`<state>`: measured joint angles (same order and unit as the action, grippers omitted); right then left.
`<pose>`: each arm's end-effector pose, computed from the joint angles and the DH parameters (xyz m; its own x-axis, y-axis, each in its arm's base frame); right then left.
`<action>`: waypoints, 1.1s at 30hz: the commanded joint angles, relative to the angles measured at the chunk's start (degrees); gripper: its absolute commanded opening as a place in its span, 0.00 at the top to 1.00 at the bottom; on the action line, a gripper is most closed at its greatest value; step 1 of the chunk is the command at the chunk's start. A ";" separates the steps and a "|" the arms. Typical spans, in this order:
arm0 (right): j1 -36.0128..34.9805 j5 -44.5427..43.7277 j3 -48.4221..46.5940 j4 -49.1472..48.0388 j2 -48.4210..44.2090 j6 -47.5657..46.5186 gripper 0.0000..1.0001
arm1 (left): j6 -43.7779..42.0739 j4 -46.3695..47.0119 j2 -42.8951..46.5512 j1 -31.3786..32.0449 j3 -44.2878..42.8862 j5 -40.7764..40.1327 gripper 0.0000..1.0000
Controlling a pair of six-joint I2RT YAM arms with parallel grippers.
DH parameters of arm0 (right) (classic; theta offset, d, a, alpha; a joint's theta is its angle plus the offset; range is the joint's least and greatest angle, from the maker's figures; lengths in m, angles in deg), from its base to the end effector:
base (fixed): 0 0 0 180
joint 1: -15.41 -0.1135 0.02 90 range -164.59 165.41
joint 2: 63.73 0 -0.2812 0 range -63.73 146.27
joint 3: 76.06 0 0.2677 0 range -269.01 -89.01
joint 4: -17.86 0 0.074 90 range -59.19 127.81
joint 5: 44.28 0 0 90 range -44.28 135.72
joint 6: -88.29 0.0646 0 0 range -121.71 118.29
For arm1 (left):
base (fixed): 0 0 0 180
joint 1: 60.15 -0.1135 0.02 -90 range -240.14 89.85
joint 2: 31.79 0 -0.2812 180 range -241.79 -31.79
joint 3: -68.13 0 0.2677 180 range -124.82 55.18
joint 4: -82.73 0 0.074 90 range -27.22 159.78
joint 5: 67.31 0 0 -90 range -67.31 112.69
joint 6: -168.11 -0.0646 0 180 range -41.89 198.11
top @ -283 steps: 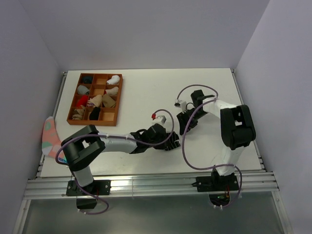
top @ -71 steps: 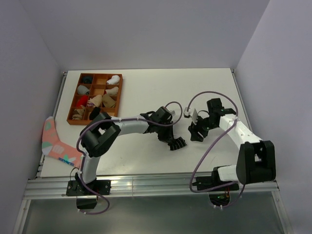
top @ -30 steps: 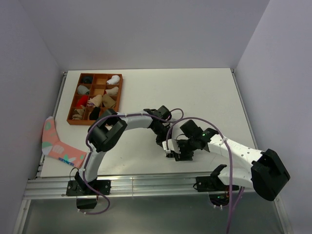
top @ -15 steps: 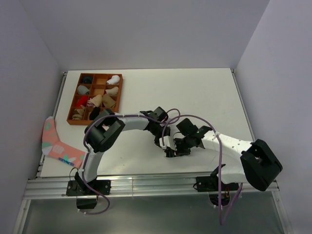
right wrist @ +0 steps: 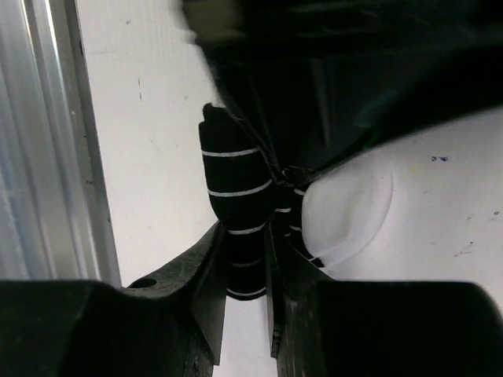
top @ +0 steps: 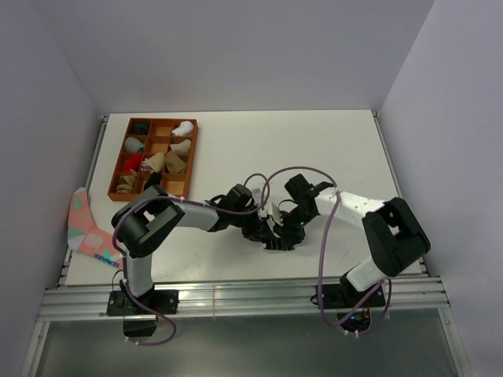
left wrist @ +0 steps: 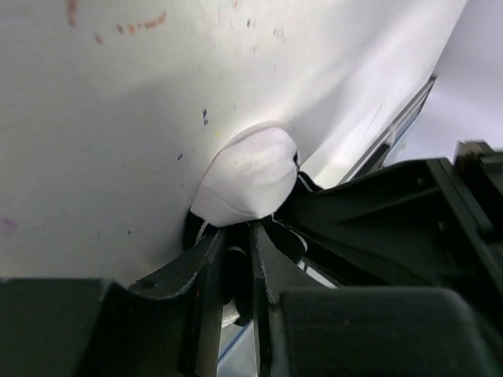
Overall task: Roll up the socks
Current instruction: Roll the sock at the center of the board.
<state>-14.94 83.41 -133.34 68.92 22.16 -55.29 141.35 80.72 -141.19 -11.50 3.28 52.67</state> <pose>0.2021 0.1641 0.1427 -0.1062 -0.8001 -0.5905 -0.9767 -0.0275 0.2128 0.2358 -0.3167 0.0966 -0.9993 -0.0352 0.0144 -0.0333 0.6282 -0.7773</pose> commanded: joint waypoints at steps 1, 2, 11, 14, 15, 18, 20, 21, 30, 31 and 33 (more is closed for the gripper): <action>3.27 1.94 -3.99 8.11 4.98 -2.31 0.76 | 2.50 10.76 2.26 0.49 3.55 -8.44 0.76; 3.97 3.08 -4.87 10.30 7.25 -2.75 0.76 | 2.50 13.47 3.05 0.92 4.34 -9.05 0.76; 8.29 5.11 -14.63 19.20 19.74 -3.38 0.76 | -0.92 22.46 7.71 3.39 10.94 -17.40 0.71; 8.29 4.06 -16.83 19.81 22.47 -1.71 0.77 | -3.30 22.46 9.73 4.44 12.08 -22.05 0.68; 8.29 3.71 -17.36 19.38 22.74 -0.31 0.77 | -4.61 22.29 10.08 4.62 12.08 -22.76 0.66; 8.38 1.95 -17.28 17.01 23.18 2.68 0.77 | -7.33 22.72 11.58 5.32 13.04 -25.49 0.62; 8.38 1.42 -17.63 16.82 24.06 3.22 0.77 | -8.48 23.78 12.37 5.93 13.32 -27.06 0.61; 8.46 1.33 -17.71 16.74 24.41 3.83 0.77 | -9.71 23.95 12.55 6.11 13.66 -27.42 0.59; 8.46 1.85 -20.17 19.10 26.96 3.58 0.77 | -18.67 29.05 14.22 8.05 18.32 -27.61 0.54; 8.46 1.95 -20.52 19.72 27.23 3.66 0.77 | -19.29 29.66 14.05 8.22 18.76 -27.43 0.54; 8.46 1.77 -21.05 19.99 27.84 3.84 0.77 | -19.91 32.20 14.31 8.31 20.16 -26.91 0.52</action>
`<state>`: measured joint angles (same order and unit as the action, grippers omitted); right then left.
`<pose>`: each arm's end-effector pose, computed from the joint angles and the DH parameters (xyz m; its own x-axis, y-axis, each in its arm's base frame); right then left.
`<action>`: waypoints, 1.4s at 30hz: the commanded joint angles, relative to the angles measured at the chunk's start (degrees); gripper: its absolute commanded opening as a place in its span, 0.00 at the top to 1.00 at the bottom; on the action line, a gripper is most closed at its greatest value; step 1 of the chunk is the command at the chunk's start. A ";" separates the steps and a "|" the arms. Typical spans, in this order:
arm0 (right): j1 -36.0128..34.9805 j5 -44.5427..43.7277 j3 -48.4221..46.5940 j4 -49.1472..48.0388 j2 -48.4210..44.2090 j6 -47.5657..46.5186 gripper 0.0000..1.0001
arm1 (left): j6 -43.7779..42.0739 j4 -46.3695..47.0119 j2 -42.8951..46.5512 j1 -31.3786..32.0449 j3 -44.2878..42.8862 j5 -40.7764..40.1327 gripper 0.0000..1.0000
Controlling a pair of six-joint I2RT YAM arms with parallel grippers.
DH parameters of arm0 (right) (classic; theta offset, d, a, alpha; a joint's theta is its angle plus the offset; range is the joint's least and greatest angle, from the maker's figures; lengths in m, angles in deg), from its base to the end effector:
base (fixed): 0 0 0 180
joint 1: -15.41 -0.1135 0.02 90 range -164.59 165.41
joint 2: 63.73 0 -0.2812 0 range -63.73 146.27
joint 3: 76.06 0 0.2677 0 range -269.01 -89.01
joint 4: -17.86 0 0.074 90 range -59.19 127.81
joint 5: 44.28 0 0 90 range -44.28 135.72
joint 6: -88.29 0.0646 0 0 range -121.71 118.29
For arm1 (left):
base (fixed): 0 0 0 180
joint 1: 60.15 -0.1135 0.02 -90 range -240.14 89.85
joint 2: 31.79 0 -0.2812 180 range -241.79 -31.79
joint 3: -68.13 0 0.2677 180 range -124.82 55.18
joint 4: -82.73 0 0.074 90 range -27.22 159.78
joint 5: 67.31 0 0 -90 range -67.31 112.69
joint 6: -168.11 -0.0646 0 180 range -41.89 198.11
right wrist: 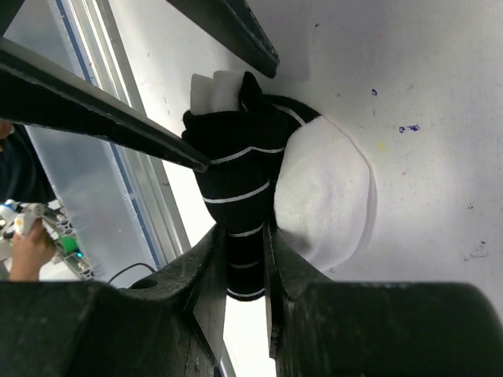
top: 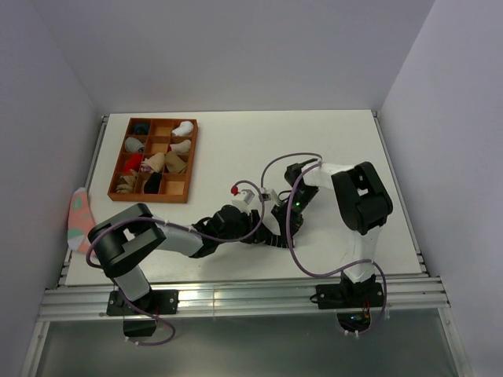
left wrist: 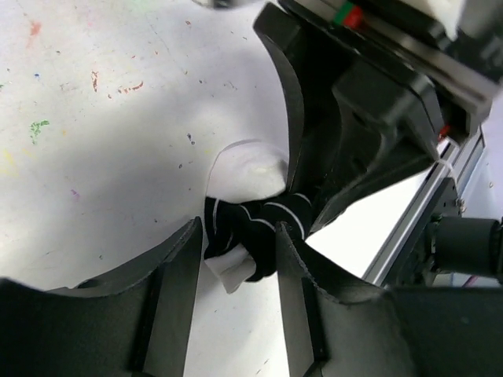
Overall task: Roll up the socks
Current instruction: Roll the sock at the center of the board.
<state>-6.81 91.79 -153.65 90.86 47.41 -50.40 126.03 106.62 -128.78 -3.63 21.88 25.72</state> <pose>0.2700 0.1606 0.1139 -0.5314 -0.7800 -0.3305 -0.7144 0.2029 0.6697 0.1887 -0.2915 0.1228 -0.8045 -0.1272 -0.5802 0.3907 0.6224 -0.6782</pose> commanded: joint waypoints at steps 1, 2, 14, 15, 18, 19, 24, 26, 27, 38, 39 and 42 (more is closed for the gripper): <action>0.33 -6.69 -0.84 -1.78 2.77 -1.15 0.77 | -5.03 6.75 1.89 0.44 1.66 0.66 0.52; 0.33 -6.69 -0.92 -1.52 2.95 -1.15 0.77 | -5.47 6.67 1.81 0.44 1.48 1.19 0.52; 0.33 -7.13 -1.80 -1.43 4.01 -0.27 0.77 | -7.84 7.19 -3.73 0.35 -2.91 10.33 0.51; 0.33 -7.13 -1.80 -1.34 4.09 -0.27 0.77 | -7.93 6.93 -4.17 0.35 -3.17 10.51 0.51; 0.33 -7.30 -1.72 -1.43 4.01 -0.01 0.77 | -7.93 5.35 -5.84 0.35 -4.14 10.33 0.53; 0.33 -7.30 -1.72 -1.69 4.01 0.08 0.77 | -7.84 4.56 -6.54 0.35 -4.58 9.90 0.54; 0.33 -8.62 -0.75 -3.71 2.51 1.66 0.75 | -7.40 -3.50 -9.17 0.79 -8.27 7.53 0.79; 0.33 -9.50 -0.05 -5.90 0.94 3.50 0.73 | -7.66 -8.17 -10.14 1.49 -11.50 6.38 0.94; 0.33 -10.72 0.39 -6.69 0.15 4.03 0.71 | -7.75 -13.32 -11.19 1.84 -12.66 5.42 0.97; 0.68 -16.97 7.86 -18.83 -13.21 12.46 0.44 | -2.58 -28.22 -15.68 3.25 -19.35 0.58 1.00; 1.12 -17.23 8.13 -19.35 -13.74 13.08 0.43 | -2.48 -28.23 -15.86 3.25 -19.43 1.01 1.00; 2.70 -17.32 8.74 -20.23 -15.41 14.84 0.42 | -1.78 -29.63 -16.56 3.17 -19.96 0.93 1.00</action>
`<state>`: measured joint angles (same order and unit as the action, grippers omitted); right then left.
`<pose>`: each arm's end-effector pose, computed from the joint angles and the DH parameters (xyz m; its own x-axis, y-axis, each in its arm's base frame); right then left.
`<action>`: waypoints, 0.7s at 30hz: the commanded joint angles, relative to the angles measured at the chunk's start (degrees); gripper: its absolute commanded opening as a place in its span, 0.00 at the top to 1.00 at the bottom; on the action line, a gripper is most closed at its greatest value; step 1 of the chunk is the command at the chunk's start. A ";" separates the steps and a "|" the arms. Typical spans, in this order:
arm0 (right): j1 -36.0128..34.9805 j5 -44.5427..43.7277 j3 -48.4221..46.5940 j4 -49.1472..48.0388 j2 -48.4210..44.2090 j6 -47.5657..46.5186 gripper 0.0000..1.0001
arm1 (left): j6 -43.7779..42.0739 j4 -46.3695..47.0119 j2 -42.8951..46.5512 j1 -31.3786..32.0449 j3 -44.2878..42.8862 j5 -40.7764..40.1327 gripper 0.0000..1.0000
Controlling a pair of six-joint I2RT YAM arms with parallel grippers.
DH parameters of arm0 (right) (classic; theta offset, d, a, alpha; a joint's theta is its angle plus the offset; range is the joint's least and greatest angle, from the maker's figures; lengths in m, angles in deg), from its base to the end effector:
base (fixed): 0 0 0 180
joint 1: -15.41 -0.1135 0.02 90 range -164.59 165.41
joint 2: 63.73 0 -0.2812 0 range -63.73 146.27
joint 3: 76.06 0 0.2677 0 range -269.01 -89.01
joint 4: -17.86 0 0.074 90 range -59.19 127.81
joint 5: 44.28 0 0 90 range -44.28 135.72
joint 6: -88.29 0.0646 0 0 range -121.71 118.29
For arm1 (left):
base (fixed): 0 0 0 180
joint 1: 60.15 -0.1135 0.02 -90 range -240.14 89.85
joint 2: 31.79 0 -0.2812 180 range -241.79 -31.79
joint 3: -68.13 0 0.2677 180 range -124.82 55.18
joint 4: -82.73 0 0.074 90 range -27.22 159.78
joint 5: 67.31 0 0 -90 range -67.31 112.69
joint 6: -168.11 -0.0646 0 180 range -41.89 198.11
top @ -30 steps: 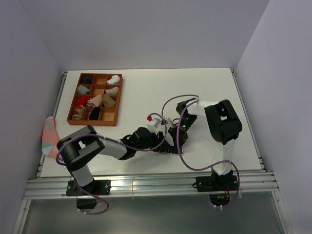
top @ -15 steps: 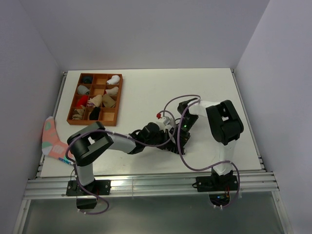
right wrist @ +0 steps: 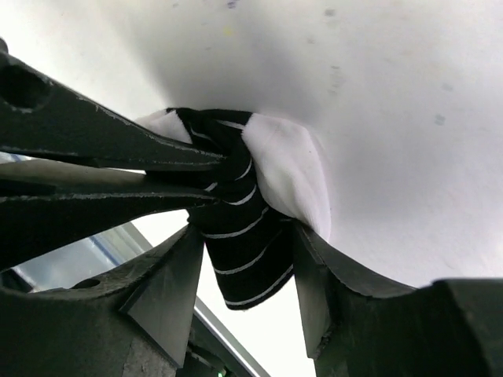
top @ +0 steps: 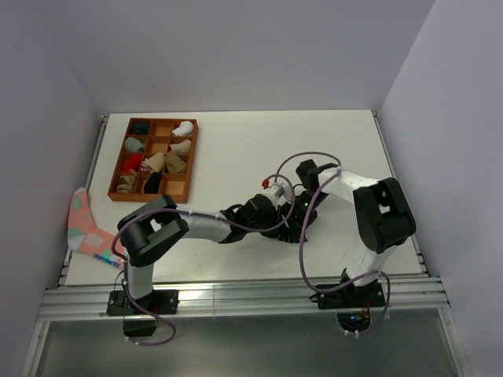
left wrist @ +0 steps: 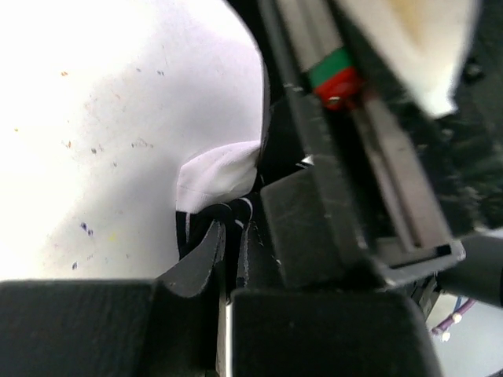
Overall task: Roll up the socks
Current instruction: Roll the sock at the center of the board.
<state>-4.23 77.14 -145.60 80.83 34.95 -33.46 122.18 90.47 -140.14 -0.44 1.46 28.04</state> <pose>0.2632 0.1297 0.1321 -0.6589 -0.7119 -0.2428 -0.7238 0.5122 0.4624 0.2083 -0.3685 0.1252 -0.8274 0.0436 -0.5599 0.4499 0.6481 -0.6144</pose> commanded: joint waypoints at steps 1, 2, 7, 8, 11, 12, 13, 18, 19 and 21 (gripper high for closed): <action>0.82 -2.77 0.96 -10.38 -3.31 -1.57 0.41 | 2.07 -13.92 -5.37 -0.02 -0.24 -1.30 1.00; 1.53 -1.90 0.88 -10.12 -3.57 -1.74 0.41 | 2.24 -15.40 -5.72 -0.02 -0.60 -1.39 1.00; 6.62 1.62 0.35 -6.87 -5.42 -4.20 0.37 | 2.16 -18.14 -7.39 -0.11 -2.62 -1.56 1.00; 7.07 1.71 0.17 -6.43 -5.42 -4.37 0.37 | 2.42 -18.31 -7.57 -0.11 -2.62 -1.65 1.00; 8.73 3.38 -0.26 -4.76 -4.81 -4.03 0.36 | 2.95 -19.63 -8.19 -0.20 -3.33 -1.65 1.00; 9.18 4.43 -0.53 -3.45 -4.11 -4.02 0.36 | 3.12 -19.89 -8.27 -0.20 -3.41 -1.74 1.00; 9.88 4.53 -1.05 -2.92 -3.84 -4.02 0.36 | 3.30 -20.16 -8.54 -0.20 -3.76 -1.57 1.00; 11.73 5.49 -2.28 0.16 -1.22 -4.37 0.32 | 3.65 -21.21 -9.68 -0.29 -4.73 -1.48 0.99; 11.90 5.76 -3.07 2.34 -0.33 -5.42 0.32 | 3.65 -22.08 -9.94 -0.29 -5.08 -1.39 1.00; 12.17 6.64 -3.60 4.03 1.68 -5.87 0.32 | 3.82 -22.62 -10.21 -0.29 -5.17 -1.74 1.00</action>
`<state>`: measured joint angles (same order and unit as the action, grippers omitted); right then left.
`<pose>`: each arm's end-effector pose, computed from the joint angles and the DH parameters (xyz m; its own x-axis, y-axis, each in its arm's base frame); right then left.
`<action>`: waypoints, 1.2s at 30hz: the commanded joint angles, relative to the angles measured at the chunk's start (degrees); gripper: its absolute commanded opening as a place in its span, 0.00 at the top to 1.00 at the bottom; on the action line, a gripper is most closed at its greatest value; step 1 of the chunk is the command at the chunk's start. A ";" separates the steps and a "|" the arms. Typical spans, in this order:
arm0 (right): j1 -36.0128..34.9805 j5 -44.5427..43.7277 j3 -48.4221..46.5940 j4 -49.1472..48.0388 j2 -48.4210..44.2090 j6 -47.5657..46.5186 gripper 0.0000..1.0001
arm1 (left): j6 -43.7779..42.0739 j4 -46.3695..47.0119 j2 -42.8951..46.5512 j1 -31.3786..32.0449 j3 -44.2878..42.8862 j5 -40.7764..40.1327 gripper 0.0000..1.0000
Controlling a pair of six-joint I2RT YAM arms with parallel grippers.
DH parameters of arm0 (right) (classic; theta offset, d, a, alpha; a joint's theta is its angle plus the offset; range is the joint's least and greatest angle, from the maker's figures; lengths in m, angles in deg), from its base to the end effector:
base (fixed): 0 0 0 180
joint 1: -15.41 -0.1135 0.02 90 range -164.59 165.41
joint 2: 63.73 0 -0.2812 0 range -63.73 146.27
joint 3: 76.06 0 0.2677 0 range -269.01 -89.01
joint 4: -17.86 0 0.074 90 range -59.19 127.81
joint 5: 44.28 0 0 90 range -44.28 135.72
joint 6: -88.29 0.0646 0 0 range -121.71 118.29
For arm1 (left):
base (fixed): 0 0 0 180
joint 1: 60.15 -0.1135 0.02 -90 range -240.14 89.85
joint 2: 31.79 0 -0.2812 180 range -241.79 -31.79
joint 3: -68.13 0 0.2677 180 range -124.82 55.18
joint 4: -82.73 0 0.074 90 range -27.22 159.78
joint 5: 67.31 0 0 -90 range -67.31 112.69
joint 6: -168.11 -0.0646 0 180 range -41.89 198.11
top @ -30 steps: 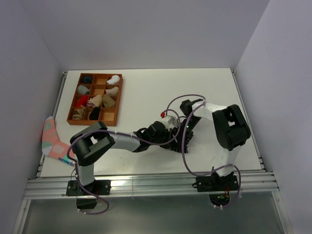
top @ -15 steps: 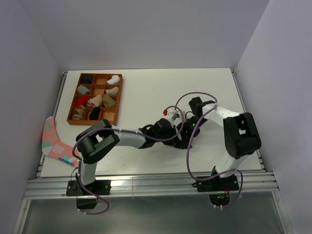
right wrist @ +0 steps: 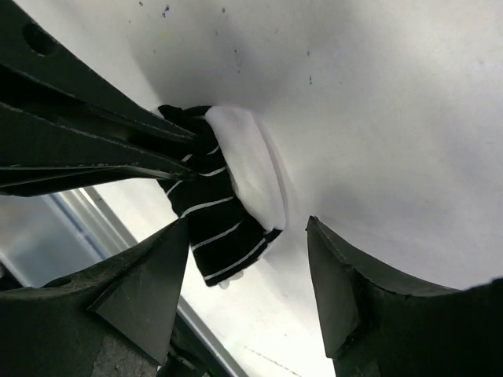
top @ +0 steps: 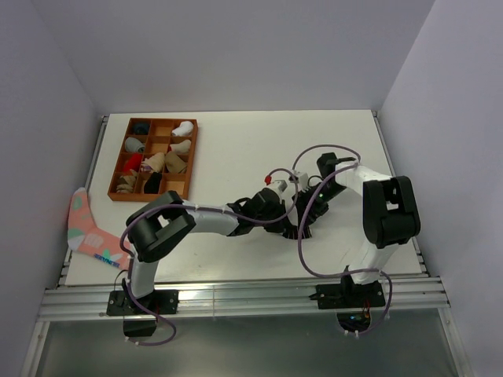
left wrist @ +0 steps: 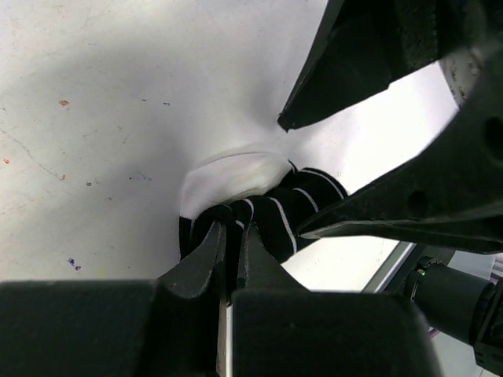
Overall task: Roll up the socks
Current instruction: Roll the sock at the center of the board.
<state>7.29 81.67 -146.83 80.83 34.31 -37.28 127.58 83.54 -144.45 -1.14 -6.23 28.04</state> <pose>0.2884 0.0795 0.1430 -0.7401 -0.5813 -0.3381 -0.6669 0.5700 0.4800 0.2256 -0.3873 0.1229 -0.8813 -0.0024 -0.4725 0.3412 0.6885 -0.6400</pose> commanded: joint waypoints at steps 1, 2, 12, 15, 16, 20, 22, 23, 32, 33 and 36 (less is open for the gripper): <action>0.65 2.55 -2.99 5.69 3.03 -2.57 0.31 | -1.31 -16.04 -5.99 0.41 2.26 -1.91 1.00; 0.65 3.07 -3.35 6.40 3.73 -2.57 0.31 | -1.05 -16.65 -6.25 0.41 2.00 -2.53 1.00; 1.18 4.40 -7.03 14.57 10.94 -6.00 0.31 | 0.89 -15.69 -6.96 0.41 2.43 -2.53 1.00; 1.26 5.10 -8.09 14.40 13.39 -5.47 0.34 | 1.15 -15.17 -7.13 0.41 2.34 -2.44 1.00; 1.18 5.19 -8.36 14.40 14.01 -5.30 0.35 | 1.24 -15.08 -7.22 0.41 2.34 -2.18 0.99; 1.18 5.80 -8.54 13.53 15.69 -4.51 0.49 | 1.59 -14.29 -7.31 0.41 2.34 -1.57 1.00; 1.18 5.89 -8.80 13.52 16.04 -4.51 0.56 | 1.59 -14.29 -7.31 0.41 2.34 -1.48 1.00; 1.26 5.81 -8.71 13.35 16.48 -4.51 0.61 | 1.59 -14.20 -7.31 0.41 2.34 -1.39 1.00; 1.35 7.12 -9.76 12.47 16.92 -4.33 0.93 | 4.13 -6.47 0.85 -1.43 7.87 -2.44 0.82; 1.53 7.47 -10.20 12.56 16.92 -4.50 0.94 | 4.92 -5.94 2.26 -2.13 8.58 -2.62 0.76; 1.44 8.09 -10.56 12.47 17.27 -4.51 0.95 | 5.72 -5.67 7.97 -4.24 10.08 -5.07 0.64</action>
<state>8.25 90.32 -155.11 95.08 50.99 -41.20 133.46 86.99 -140.10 -3.00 0.42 27.32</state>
